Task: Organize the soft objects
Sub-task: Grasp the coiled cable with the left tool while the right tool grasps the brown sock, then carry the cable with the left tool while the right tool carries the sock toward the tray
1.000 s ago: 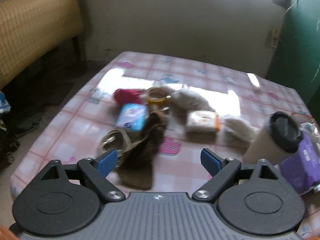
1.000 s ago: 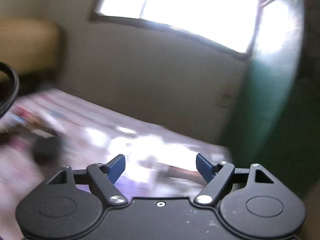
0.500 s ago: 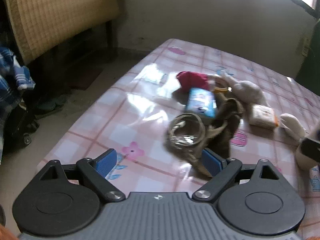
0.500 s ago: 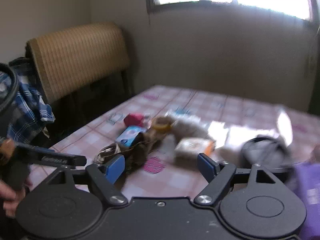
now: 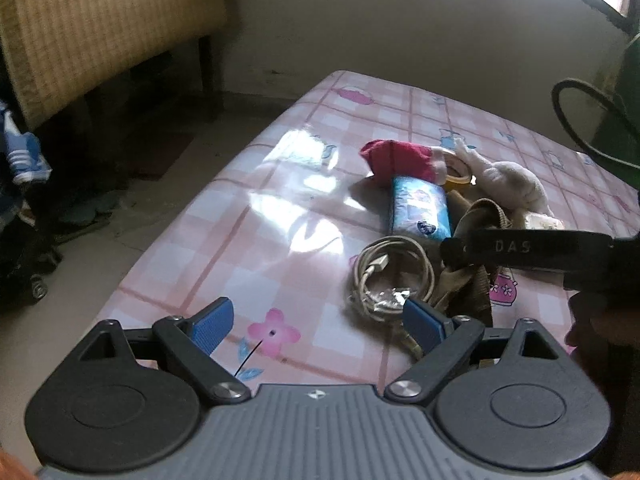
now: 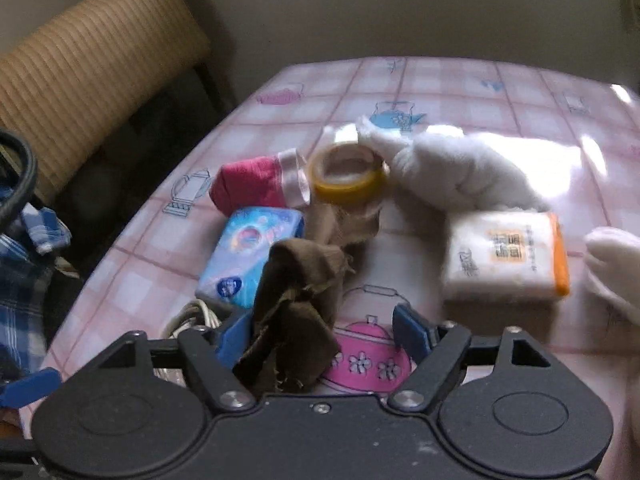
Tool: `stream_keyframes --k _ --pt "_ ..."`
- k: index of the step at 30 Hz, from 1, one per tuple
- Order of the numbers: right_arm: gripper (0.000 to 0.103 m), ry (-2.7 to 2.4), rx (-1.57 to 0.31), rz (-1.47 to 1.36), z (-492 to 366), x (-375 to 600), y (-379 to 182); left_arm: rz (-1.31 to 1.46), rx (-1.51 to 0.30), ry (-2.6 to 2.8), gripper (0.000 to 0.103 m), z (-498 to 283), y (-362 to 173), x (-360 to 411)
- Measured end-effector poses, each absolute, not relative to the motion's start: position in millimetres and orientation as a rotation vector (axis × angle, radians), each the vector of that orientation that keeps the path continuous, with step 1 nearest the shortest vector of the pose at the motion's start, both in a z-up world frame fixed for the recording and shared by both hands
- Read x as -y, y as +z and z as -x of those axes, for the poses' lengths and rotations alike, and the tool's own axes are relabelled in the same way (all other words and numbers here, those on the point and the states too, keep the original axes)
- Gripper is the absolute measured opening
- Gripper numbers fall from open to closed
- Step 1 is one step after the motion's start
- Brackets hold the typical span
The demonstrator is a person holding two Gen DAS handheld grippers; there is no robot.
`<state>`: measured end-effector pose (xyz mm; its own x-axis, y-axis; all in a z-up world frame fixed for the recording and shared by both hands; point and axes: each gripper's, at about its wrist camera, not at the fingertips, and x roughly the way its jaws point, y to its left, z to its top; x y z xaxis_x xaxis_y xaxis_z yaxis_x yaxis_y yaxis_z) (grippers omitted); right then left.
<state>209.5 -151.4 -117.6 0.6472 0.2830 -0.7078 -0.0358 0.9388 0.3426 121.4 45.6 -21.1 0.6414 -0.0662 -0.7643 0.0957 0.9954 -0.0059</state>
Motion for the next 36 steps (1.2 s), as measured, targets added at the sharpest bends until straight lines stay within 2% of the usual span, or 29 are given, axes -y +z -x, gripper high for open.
stream_keyframes --k 1,3,7,11,14,15,16,17,18,36 --pt "0.039 0.179 -0.856 -0.304 -208.7 152.4 -116.6 -0.043 -0.868 -0.098 0.094 -124.0 -22.3 -43.5" --pt "0.036 0.161 -0.834 -0.279 -200.0 157.2 -111.2 -0.047 -0.869 -0.109 0.094 -128.9 -25.1 -40.4" --pt "0.035 0.176 -0.779 -0.233 -172.0 170.3 -97.9 -0.041 -0.870 -0.166 0.095 -135.7 -29.3 -30.6" --pt "0.035 0.194 -0.747 -0.204 -142.7 179.9 -85.7 -0.099 -0.873 -0.176 0.102 -144.3 -39.6 -13.0" --pt "0.035 0.208 -0.737 -0.200 -126.7 184.6 -77.0 -0.145 -0.903 -0.152 0.101 -155.9 -54.7 -2.7" --pt "0.035 0.206 -0.732 -0.197 -122.7 186.2 -74.0 -0.158 -0.893 -0.148 0.100 -157.2 -57.0 -2.0" --pt "0.035 0.207 -0.726 -0.201 -119.5 188.4 -71.1 -0.182 -0.877 -0.145 0.090 -157.3 -58.3 2.0" --pt "0.035 0.209 -0.723 -0.203 -117.0 190.3 -68.4 -0.198 -0.868 -0.148 0.067 -157.4 -57.4 5.1" --pt "0.035 0.208 -0.716 -0.204 -114.5 192.1 -65.3 -0.198 -0.862 -0.158 0.062 -157.0 -54.6 7.4" --pt "0.035 0.178 -0.618 -0.199 -80.8 222.8 -10.8 -0.166 -0.753 -0.158 0.061 -114.4 46.5 49.9"
